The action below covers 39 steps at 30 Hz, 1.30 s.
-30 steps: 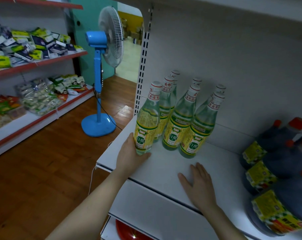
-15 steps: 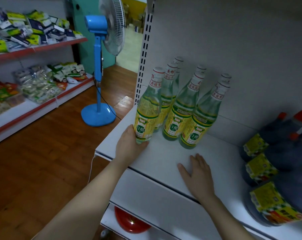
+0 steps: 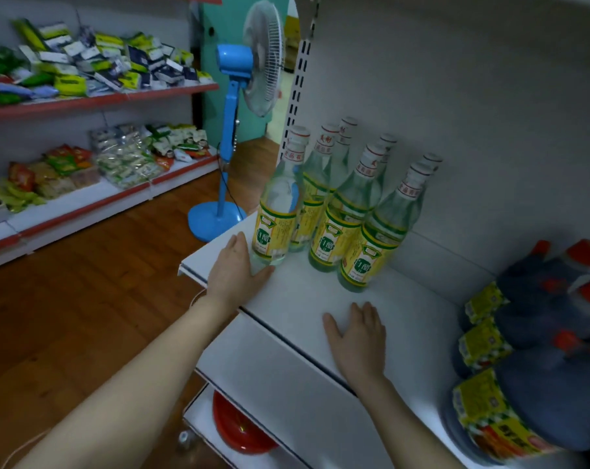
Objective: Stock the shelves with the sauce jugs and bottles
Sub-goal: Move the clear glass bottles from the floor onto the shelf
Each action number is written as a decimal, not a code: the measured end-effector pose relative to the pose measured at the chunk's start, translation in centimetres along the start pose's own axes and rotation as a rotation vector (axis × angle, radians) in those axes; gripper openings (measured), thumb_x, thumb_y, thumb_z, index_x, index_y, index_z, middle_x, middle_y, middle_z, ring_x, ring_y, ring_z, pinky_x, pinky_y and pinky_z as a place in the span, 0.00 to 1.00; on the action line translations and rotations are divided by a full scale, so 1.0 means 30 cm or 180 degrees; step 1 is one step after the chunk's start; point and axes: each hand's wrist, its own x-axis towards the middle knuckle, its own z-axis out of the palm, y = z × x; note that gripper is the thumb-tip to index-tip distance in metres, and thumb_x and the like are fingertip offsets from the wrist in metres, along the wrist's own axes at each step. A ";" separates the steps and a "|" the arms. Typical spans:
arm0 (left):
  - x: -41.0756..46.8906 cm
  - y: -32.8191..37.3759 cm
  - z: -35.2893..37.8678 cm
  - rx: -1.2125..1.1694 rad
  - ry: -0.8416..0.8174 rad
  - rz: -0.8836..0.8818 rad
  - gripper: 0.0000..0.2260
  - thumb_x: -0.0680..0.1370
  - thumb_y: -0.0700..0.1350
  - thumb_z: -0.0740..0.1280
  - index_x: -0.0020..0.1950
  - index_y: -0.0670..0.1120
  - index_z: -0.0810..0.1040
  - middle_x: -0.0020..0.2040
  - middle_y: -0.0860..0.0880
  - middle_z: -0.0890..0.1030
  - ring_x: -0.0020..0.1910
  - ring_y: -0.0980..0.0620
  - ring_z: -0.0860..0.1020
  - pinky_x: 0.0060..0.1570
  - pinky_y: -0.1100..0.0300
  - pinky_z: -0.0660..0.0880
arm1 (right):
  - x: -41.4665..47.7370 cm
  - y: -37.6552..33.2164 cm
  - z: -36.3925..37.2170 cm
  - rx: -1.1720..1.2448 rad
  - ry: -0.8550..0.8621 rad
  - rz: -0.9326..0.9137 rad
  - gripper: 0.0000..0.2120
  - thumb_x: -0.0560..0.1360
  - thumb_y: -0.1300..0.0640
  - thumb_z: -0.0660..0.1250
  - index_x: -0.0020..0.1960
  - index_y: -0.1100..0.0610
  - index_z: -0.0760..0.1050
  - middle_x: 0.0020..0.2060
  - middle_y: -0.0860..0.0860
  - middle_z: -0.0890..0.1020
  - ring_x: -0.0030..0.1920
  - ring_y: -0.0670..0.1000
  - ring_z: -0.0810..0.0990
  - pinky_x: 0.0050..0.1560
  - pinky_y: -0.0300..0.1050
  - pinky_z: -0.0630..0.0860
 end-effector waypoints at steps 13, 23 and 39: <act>-0.677 -0.160 -0.051 0.1082 0.0500 -0.0923 0.34 0.76 0.60 0.60 0.76 0.45 0.53 0.76 0.46 0.55 0.76 0.50 0.51 0.72 0.55 0.50 | -0.143 0.000 -0.077 0.1027 -0.0460 -0.1403 0.28 0.76 0.50 0.64 0.70 0.63 0.64 0.73 0.58 0.61 0.74 0.54 0.56 0.71 0.43 0.52; -1.130 -0.357 0.003 0.1117 -0.0133 -0.1835 0.36 0.77 0.60 0.59 0.76 0.42 0.49 0.77 0.45 0.52 0.76 0.50 0.49 0.73 0.55 0.47 | -0.470 -0.050 0.180 0.0814 -0.1561 -0.2300 0.31 0.75 0.47 0.64 0.73 0.60 0.60 0.73 0.55 0.62 0.74 0.53 0.58 0.72 0.44 0.54; -1.218 -0.995 0.676 0.1090 -0.0782 -0.1896 0.37 0.77 0.61 0.58 0.75 0.40 0.48 0.77 0.43 0.53 0.76 0.48 0.51 0.74 0.52 0.49 | -0.468 0.196 1.173 0.0301 -0.2393 -0.1550 0.37 0.73 0.48 0.68 0.73 0.64 0.58 0.69 0.60 0.67 0.70 0.58 0.65 0.70 0.48 0.63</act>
